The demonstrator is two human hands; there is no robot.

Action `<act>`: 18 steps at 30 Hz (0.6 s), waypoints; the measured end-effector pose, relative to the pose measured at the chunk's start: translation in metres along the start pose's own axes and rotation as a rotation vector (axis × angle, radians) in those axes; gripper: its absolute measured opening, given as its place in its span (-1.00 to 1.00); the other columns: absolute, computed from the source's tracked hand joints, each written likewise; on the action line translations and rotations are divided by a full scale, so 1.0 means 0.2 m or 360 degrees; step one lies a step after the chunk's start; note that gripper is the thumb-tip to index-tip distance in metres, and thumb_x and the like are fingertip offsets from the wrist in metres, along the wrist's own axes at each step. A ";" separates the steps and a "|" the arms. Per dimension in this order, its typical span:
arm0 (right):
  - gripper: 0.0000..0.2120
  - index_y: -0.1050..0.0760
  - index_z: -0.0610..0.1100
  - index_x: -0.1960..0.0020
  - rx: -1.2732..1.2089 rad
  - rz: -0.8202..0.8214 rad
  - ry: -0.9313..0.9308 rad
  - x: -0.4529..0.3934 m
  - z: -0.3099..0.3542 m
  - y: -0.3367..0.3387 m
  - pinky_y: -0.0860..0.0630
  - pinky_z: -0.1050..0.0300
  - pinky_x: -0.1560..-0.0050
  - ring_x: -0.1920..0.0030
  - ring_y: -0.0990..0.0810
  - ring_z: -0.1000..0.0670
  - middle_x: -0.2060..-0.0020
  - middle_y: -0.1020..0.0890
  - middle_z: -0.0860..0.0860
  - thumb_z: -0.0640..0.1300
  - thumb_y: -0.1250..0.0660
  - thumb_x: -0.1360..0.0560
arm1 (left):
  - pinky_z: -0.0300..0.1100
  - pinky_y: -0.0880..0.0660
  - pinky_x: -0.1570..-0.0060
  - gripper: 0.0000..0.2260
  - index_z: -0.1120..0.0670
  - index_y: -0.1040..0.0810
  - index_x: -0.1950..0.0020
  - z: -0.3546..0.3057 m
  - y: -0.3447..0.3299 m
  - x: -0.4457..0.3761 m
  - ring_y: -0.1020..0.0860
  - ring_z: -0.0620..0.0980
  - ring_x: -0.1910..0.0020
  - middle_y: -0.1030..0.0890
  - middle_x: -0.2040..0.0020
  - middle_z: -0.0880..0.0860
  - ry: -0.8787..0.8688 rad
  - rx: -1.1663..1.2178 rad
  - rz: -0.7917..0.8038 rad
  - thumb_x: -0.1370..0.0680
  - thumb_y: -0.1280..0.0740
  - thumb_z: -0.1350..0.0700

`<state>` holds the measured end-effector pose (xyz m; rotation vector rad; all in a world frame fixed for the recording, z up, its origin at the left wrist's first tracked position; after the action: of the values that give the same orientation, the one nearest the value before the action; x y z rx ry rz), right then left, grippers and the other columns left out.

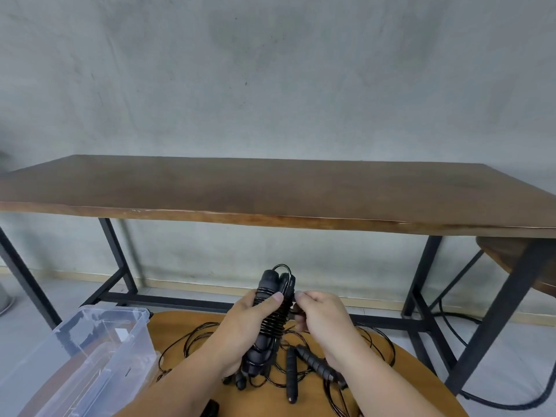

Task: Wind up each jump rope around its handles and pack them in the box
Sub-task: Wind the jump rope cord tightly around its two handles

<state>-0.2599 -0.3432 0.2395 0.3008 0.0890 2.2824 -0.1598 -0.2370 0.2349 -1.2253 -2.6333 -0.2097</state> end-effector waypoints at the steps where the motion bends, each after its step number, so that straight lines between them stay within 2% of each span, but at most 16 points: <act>1: -0.76 -0.64 -0.10 0.13 -0.0052 0.0005 0.0004 0.00 0.00 0.02 -0.55 0.23 0.29 0.34 -0.56 0.09 0.27 -0.63 0.00 -0.14 -0.24 -0.63 | -0.09 -0.55 0.33 -0.72 0.11 -0.57 -0.15 0.00 -0.01 0.01 -0.66 0.17 0.19 -0.70 0.05 0.20 0.0017 0.0069 0.0022 -0.55 -0.39 -0.05; 4: -0.91 -0.64 -0.12 0.02 -0.0281 0.0006 0.0047 -0.01 -0.01 0.07 -0.60 0.26 0.24 0.37 -0.60 0.11 0.29 -0.65 -0.01 -0.16 -0.35 -0.57 | -0.09 -0.54 0.30 -0.71 0.14 -0.57 -0.18 0.00 -0.05 0.02 -0.65 0.20 0.20 -0.69 0.02 0.24 0.0049 0.0180 0.0084 -0.56 -0.37 -0.02; 8: -0.66 -0.56 -0.21 -0.21 -0.0599 0.0231 0.0038 -0.02 -0.03 0.10 -0.64 0.13 0.03 0.21 -0.68 0.01 0.02 -0.71 -0.11 -0.24 -0.49 -0.45 | -0.06 -0.56 0.23 -0.65 0.15 -0.58 -0.21 0.02 -0.07 0.02 -0.64 0.23 0.16 -0.67 -0.05 0.27 0.0083 0.0300 0.0123 -0.53 -0.37 -0.05; 10: -0.66 -0.56 -0.20 -0.24 -0.0634 0.0340 0.0091 -0.01 -0.03 0.12 -0.62 0.13 -0.02 0.15 -0.68 -0.01 0.01 -0.71 -0.09 -0.28 -0.45 -0.48 | -0.06 -0.56 0.24 -0.63 0.17 -0.58 -0.20 0.02 -0.09 0.03 -0.65 0.22 0.16 -0.67 -0.05 0.26 0.0081 0.0327 0.0125 -0.53 -0.36 -0.06; 13: -0.76 -0.63 -0.10 -0.19 -0.0448 0.0330 0.0240 0.00 -0.01 0.17 -0.62 0.17 -0.01 0.20 -0.64 0.10 0.12 -0.72 0.04 -0.19 -0.40 -0.53 | -0.05 -0.56 0.21 -0.60 0.18 -0.57 -0.20 0.02 -0.12 0.03 -0.64 0.21 0.17 -0.67 -0.03 0.27 0.0063 0.0334 0.0130 -0.51 -0.36 -0.09; 16: -0.85 -0.67 0.04 -0.08 -0.0342 0.0209 0.0268 0.01 0.01 0.20 -0.56 0.32 0.13 0.23 -0.64 0.22 0.10 -0.73 0.14 -0.09 -0.40 -0.53 | -0.04 -0.56 0.21 -0.57 0.20 -0.54 -0.21 0.02 -0.14 0.03 -0.63 0.20 0.19 -0.66 -0.03 0.29 0.0041 0.0319 0.0109 -0.52 -0.35 -0.11; 18: -0.88 -0.67 0.06 -0.04 -0.0356 0.0143 0.0275 0.01 0.01 0.20 -0.57 0.31 0.12 0.22 -0.65 0.21 0.11 -0.73 0.13 -0.06 -0.41 -0.52 | -0.06 -0.56 0.24 -0.56 0.21 -0.53 -0.20 0.01 -0.16 0.03 -0.64 0.19 0.20 -0.67 -0.02 0.28 0.0021 0.0276 0.0091 -0.53 -0.33 -0.13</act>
<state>-0.2904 -0.3686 0.2483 -0.0097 -0.0930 2.3774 -0.1881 -0.2527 0.2334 -1.2344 -2.5399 0.0203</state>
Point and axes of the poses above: each hand's wrist, its own x-axis away from the middle knuckle, its own y-axis out of the back of the hand, z = x × y, the point moved 5 cm from there along -x, towards the middle knuckle
